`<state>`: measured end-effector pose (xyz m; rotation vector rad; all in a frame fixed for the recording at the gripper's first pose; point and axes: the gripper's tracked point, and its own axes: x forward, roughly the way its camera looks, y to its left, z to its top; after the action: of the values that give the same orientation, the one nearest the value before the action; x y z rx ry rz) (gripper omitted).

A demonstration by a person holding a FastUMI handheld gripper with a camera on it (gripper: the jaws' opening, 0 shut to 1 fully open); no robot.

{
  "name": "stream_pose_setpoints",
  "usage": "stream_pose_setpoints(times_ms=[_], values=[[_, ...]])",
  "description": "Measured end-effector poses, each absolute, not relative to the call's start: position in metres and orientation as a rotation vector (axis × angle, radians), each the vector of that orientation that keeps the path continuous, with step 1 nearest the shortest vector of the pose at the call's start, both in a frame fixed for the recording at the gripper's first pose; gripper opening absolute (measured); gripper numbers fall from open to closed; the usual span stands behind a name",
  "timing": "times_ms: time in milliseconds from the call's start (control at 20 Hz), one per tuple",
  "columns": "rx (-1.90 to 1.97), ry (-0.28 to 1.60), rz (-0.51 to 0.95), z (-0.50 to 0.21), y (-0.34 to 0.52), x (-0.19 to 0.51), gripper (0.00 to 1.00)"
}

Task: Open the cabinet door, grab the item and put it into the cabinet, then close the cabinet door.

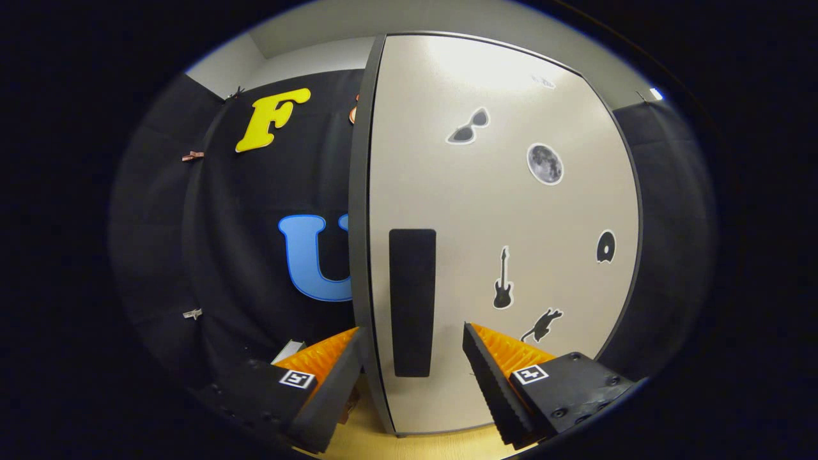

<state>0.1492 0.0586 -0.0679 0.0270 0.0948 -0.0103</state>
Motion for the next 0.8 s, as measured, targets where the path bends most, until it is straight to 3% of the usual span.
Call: stream_pose_setpoints(times_ms=[50, 200, 400, 500, 600, 800], values=[[0.029, 0.1, -0.014, -0.071, 0.057, 0.154, 0.87], [0.023, 0.1, -0.018, -0.074, 0.058, 0.158, 0.83], [0.007, 0.074, -0.037, -0.072, 0.059, 0.165, 0.44], [0.006, 0.079, -0.047, -0.071, 0.057, 0.161, 0.39], [0.016, 0.095, -0.056, -0.071, 0.057, 0.157, 0.2], [-0.008, 0.111, -0.042, -0.074, 0.056, 0.152, 0.2]])
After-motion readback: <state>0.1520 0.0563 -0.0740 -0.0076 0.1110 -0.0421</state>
